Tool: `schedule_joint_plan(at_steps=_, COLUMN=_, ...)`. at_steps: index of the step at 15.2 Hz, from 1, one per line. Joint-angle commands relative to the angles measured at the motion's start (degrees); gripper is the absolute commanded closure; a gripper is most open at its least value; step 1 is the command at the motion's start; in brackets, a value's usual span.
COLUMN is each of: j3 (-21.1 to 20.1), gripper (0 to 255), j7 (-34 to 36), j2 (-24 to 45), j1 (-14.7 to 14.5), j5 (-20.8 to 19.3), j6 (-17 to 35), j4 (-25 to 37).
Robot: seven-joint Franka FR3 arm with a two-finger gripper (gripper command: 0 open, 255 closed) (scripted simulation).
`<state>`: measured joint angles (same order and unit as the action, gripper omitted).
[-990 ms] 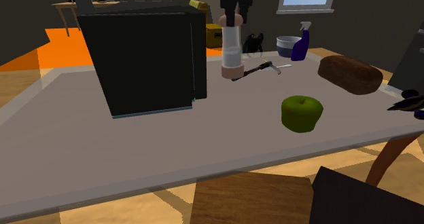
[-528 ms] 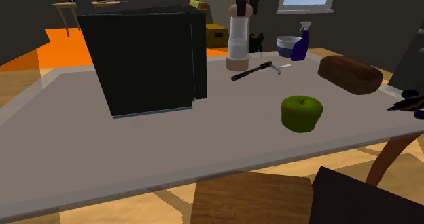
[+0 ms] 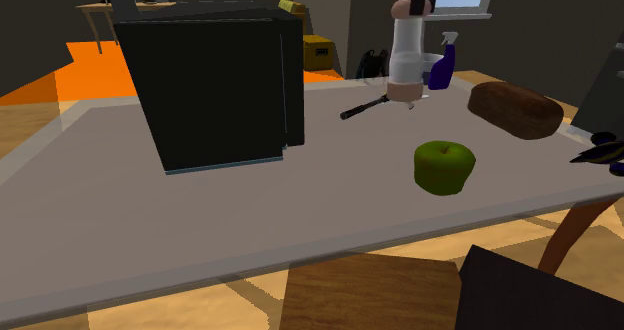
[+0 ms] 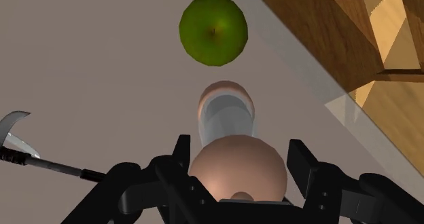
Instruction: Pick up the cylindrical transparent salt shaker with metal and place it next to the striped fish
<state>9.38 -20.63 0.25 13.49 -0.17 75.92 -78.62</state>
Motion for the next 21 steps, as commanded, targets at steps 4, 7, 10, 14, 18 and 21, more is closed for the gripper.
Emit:
schedule_joint_plan(at_steps=4, j3=2.23, gripper=255, j7=-4.64, j2=-8.01, j1=2.10, j5=-1.84, j6=0.28, j4=-8.11)
schedule_joint_plan(at_steps=7, j3=3.73, gripper=255, j7=-7.49, j2=-11.97, j1=3.35, j5=-3.09, j6=-0.18, j4=-11.43)
schedule_joint_plan(at_steps=10, j3=5.39, gripper=255, j7=-10.52, j2=-15.47, j1=4.62, j5=-4.48, j6=-0.90, j4=-13.99)
schedule_joint_plan(at_steps=14, j3=7.85, gripper=255, j7=-14.84, j2=-19.44, j1=6.30, j5=-6.53, j6=-2.12, j4=-16.32)
schedule_joint_plan(at_steps=18, j3=10.61, gripper=255, j7=-19.51, j2=-22.59, j1=7.95, j5=-8.75, j6=-3.52, j4=-17.49)
schedule_joint_plan(at_steps=21, j3=12.90, gripper=255, j7=-23.26, j2=-24.39, j1=9.12, j5=-10.50, j6=-4.61, j4=-17.66)
